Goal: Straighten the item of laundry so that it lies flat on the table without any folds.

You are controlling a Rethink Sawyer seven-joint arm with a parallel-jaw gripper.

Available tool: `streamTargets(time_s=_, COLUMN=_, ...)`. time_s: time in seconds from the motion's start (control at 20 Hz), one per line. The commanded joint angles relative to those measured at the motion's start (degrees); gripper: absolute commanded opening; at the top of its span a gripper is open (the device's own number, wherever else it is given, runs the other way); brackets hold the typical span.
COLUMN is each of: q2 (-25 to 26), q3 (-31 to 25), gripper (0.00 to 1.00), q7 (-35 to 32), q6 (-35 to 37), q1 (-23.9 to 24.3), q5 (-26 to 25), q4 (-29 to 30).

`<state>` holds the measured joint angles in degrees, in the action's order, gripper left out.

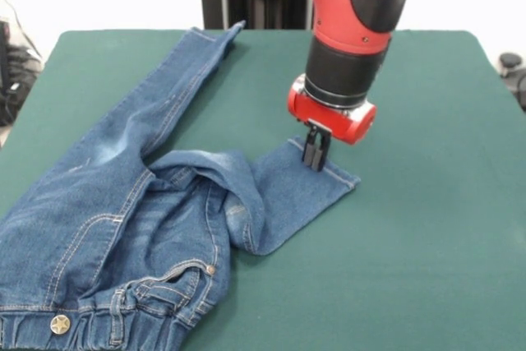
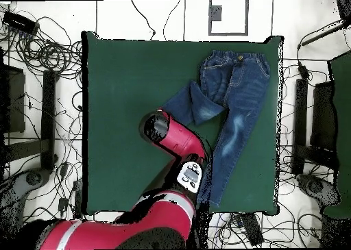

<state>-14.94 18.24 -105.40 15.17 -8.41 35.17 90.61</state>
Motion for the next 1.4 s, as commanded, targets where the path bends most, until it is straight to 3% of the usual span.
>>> streamTargets(time_s=0.05, q2=4.8, q3=-1.5, gripper=0.0, q7=-12.6, q6=2.1, q1=-2.1, q5=0.5, q4=-5.6)
streamTargets(time_s=0.4, q2=5.6, q3=-0.1, gripper=0.0, q7=-11.3, q6=2.2, q1=-2.3, q5=-0.4, q4=-8.2)
streamTargets(time_s=0.45, q2=5.8, q3=0.4, gripper=1.0, q7=-10.6, q6=1.7, q1=-2.4, q5=-0.9, q4=-8.8)
streamTargets(time_s=1.15, q2=2.1, q3=-2.4, gripper=1.0, q7=-7.3, q6=4.1, q1=0.0, q5=-4.6, q4=-7.1)
streamTargets(time_s=1.4, q2=-5.0, q3=-2.9, gripper=1.0, q7=-6.5, q6=10.2, q1=0.6, q5=-5.5, q4=-4.4)
